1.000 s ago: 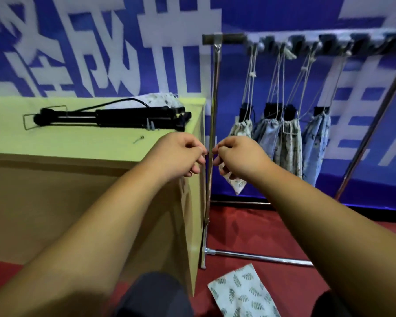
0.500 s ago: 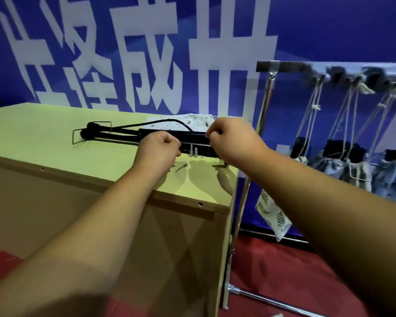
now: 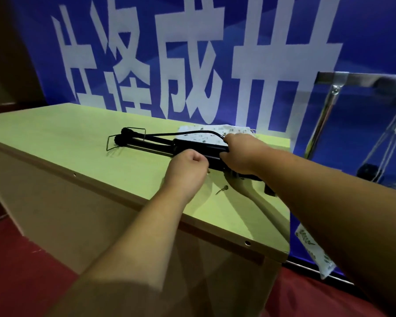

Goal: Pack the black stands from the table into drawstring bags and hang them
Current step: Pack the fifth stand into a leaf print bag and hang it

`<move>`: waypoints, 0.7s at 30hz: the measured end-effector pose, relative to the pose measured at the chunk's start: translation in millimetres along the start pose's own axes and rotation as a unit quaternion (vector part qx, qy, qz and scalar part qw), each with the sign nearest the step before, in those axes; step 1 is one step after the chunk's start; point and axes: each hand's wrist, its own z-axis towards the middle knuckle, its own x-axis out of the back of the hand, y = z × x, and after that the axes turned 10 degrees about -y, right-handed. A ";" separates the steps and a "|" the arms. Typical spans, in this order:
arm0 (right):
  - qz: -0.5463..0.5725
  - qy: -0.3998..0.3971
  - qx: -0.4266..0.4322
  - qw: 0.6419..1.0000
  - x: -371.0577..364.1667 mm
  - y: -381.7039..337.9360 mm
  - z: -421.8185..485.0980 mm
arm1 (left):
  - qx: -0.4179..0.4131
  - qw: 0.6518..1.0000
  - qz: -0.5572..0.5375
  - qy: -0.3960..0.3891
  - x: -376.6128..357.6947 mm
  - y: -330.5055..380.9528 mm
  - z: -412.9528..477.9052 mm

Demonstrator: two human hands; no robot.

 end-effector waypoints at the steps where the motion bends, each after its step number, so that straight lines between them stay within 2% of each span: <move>1: -0.011 -0.008 -0.010 1.000 -1.6 0.3 3.7 | -0.002 1.000 -0.005 -0.001 -0.7 -0.2 0.9; 7: -0.053 -0.032 -0.041 0.997 -8.8 -4.7 26.5 | -0.007 1.000 -0.022 0.000 -1.5 -4.3 5.6; 15: -0.051 -0.013 -0.059 0.997 -12.7 -10.5 31.9 | -0.003 1.000 -0.025 0.002 -2.5 -6.8 6.5; 21: -0.071 0.049 -0.059 0.995 -9.3 -6.1 32.3 | 0.000 1.000 -0.028 -0.002 -2.1 -6.2 7.7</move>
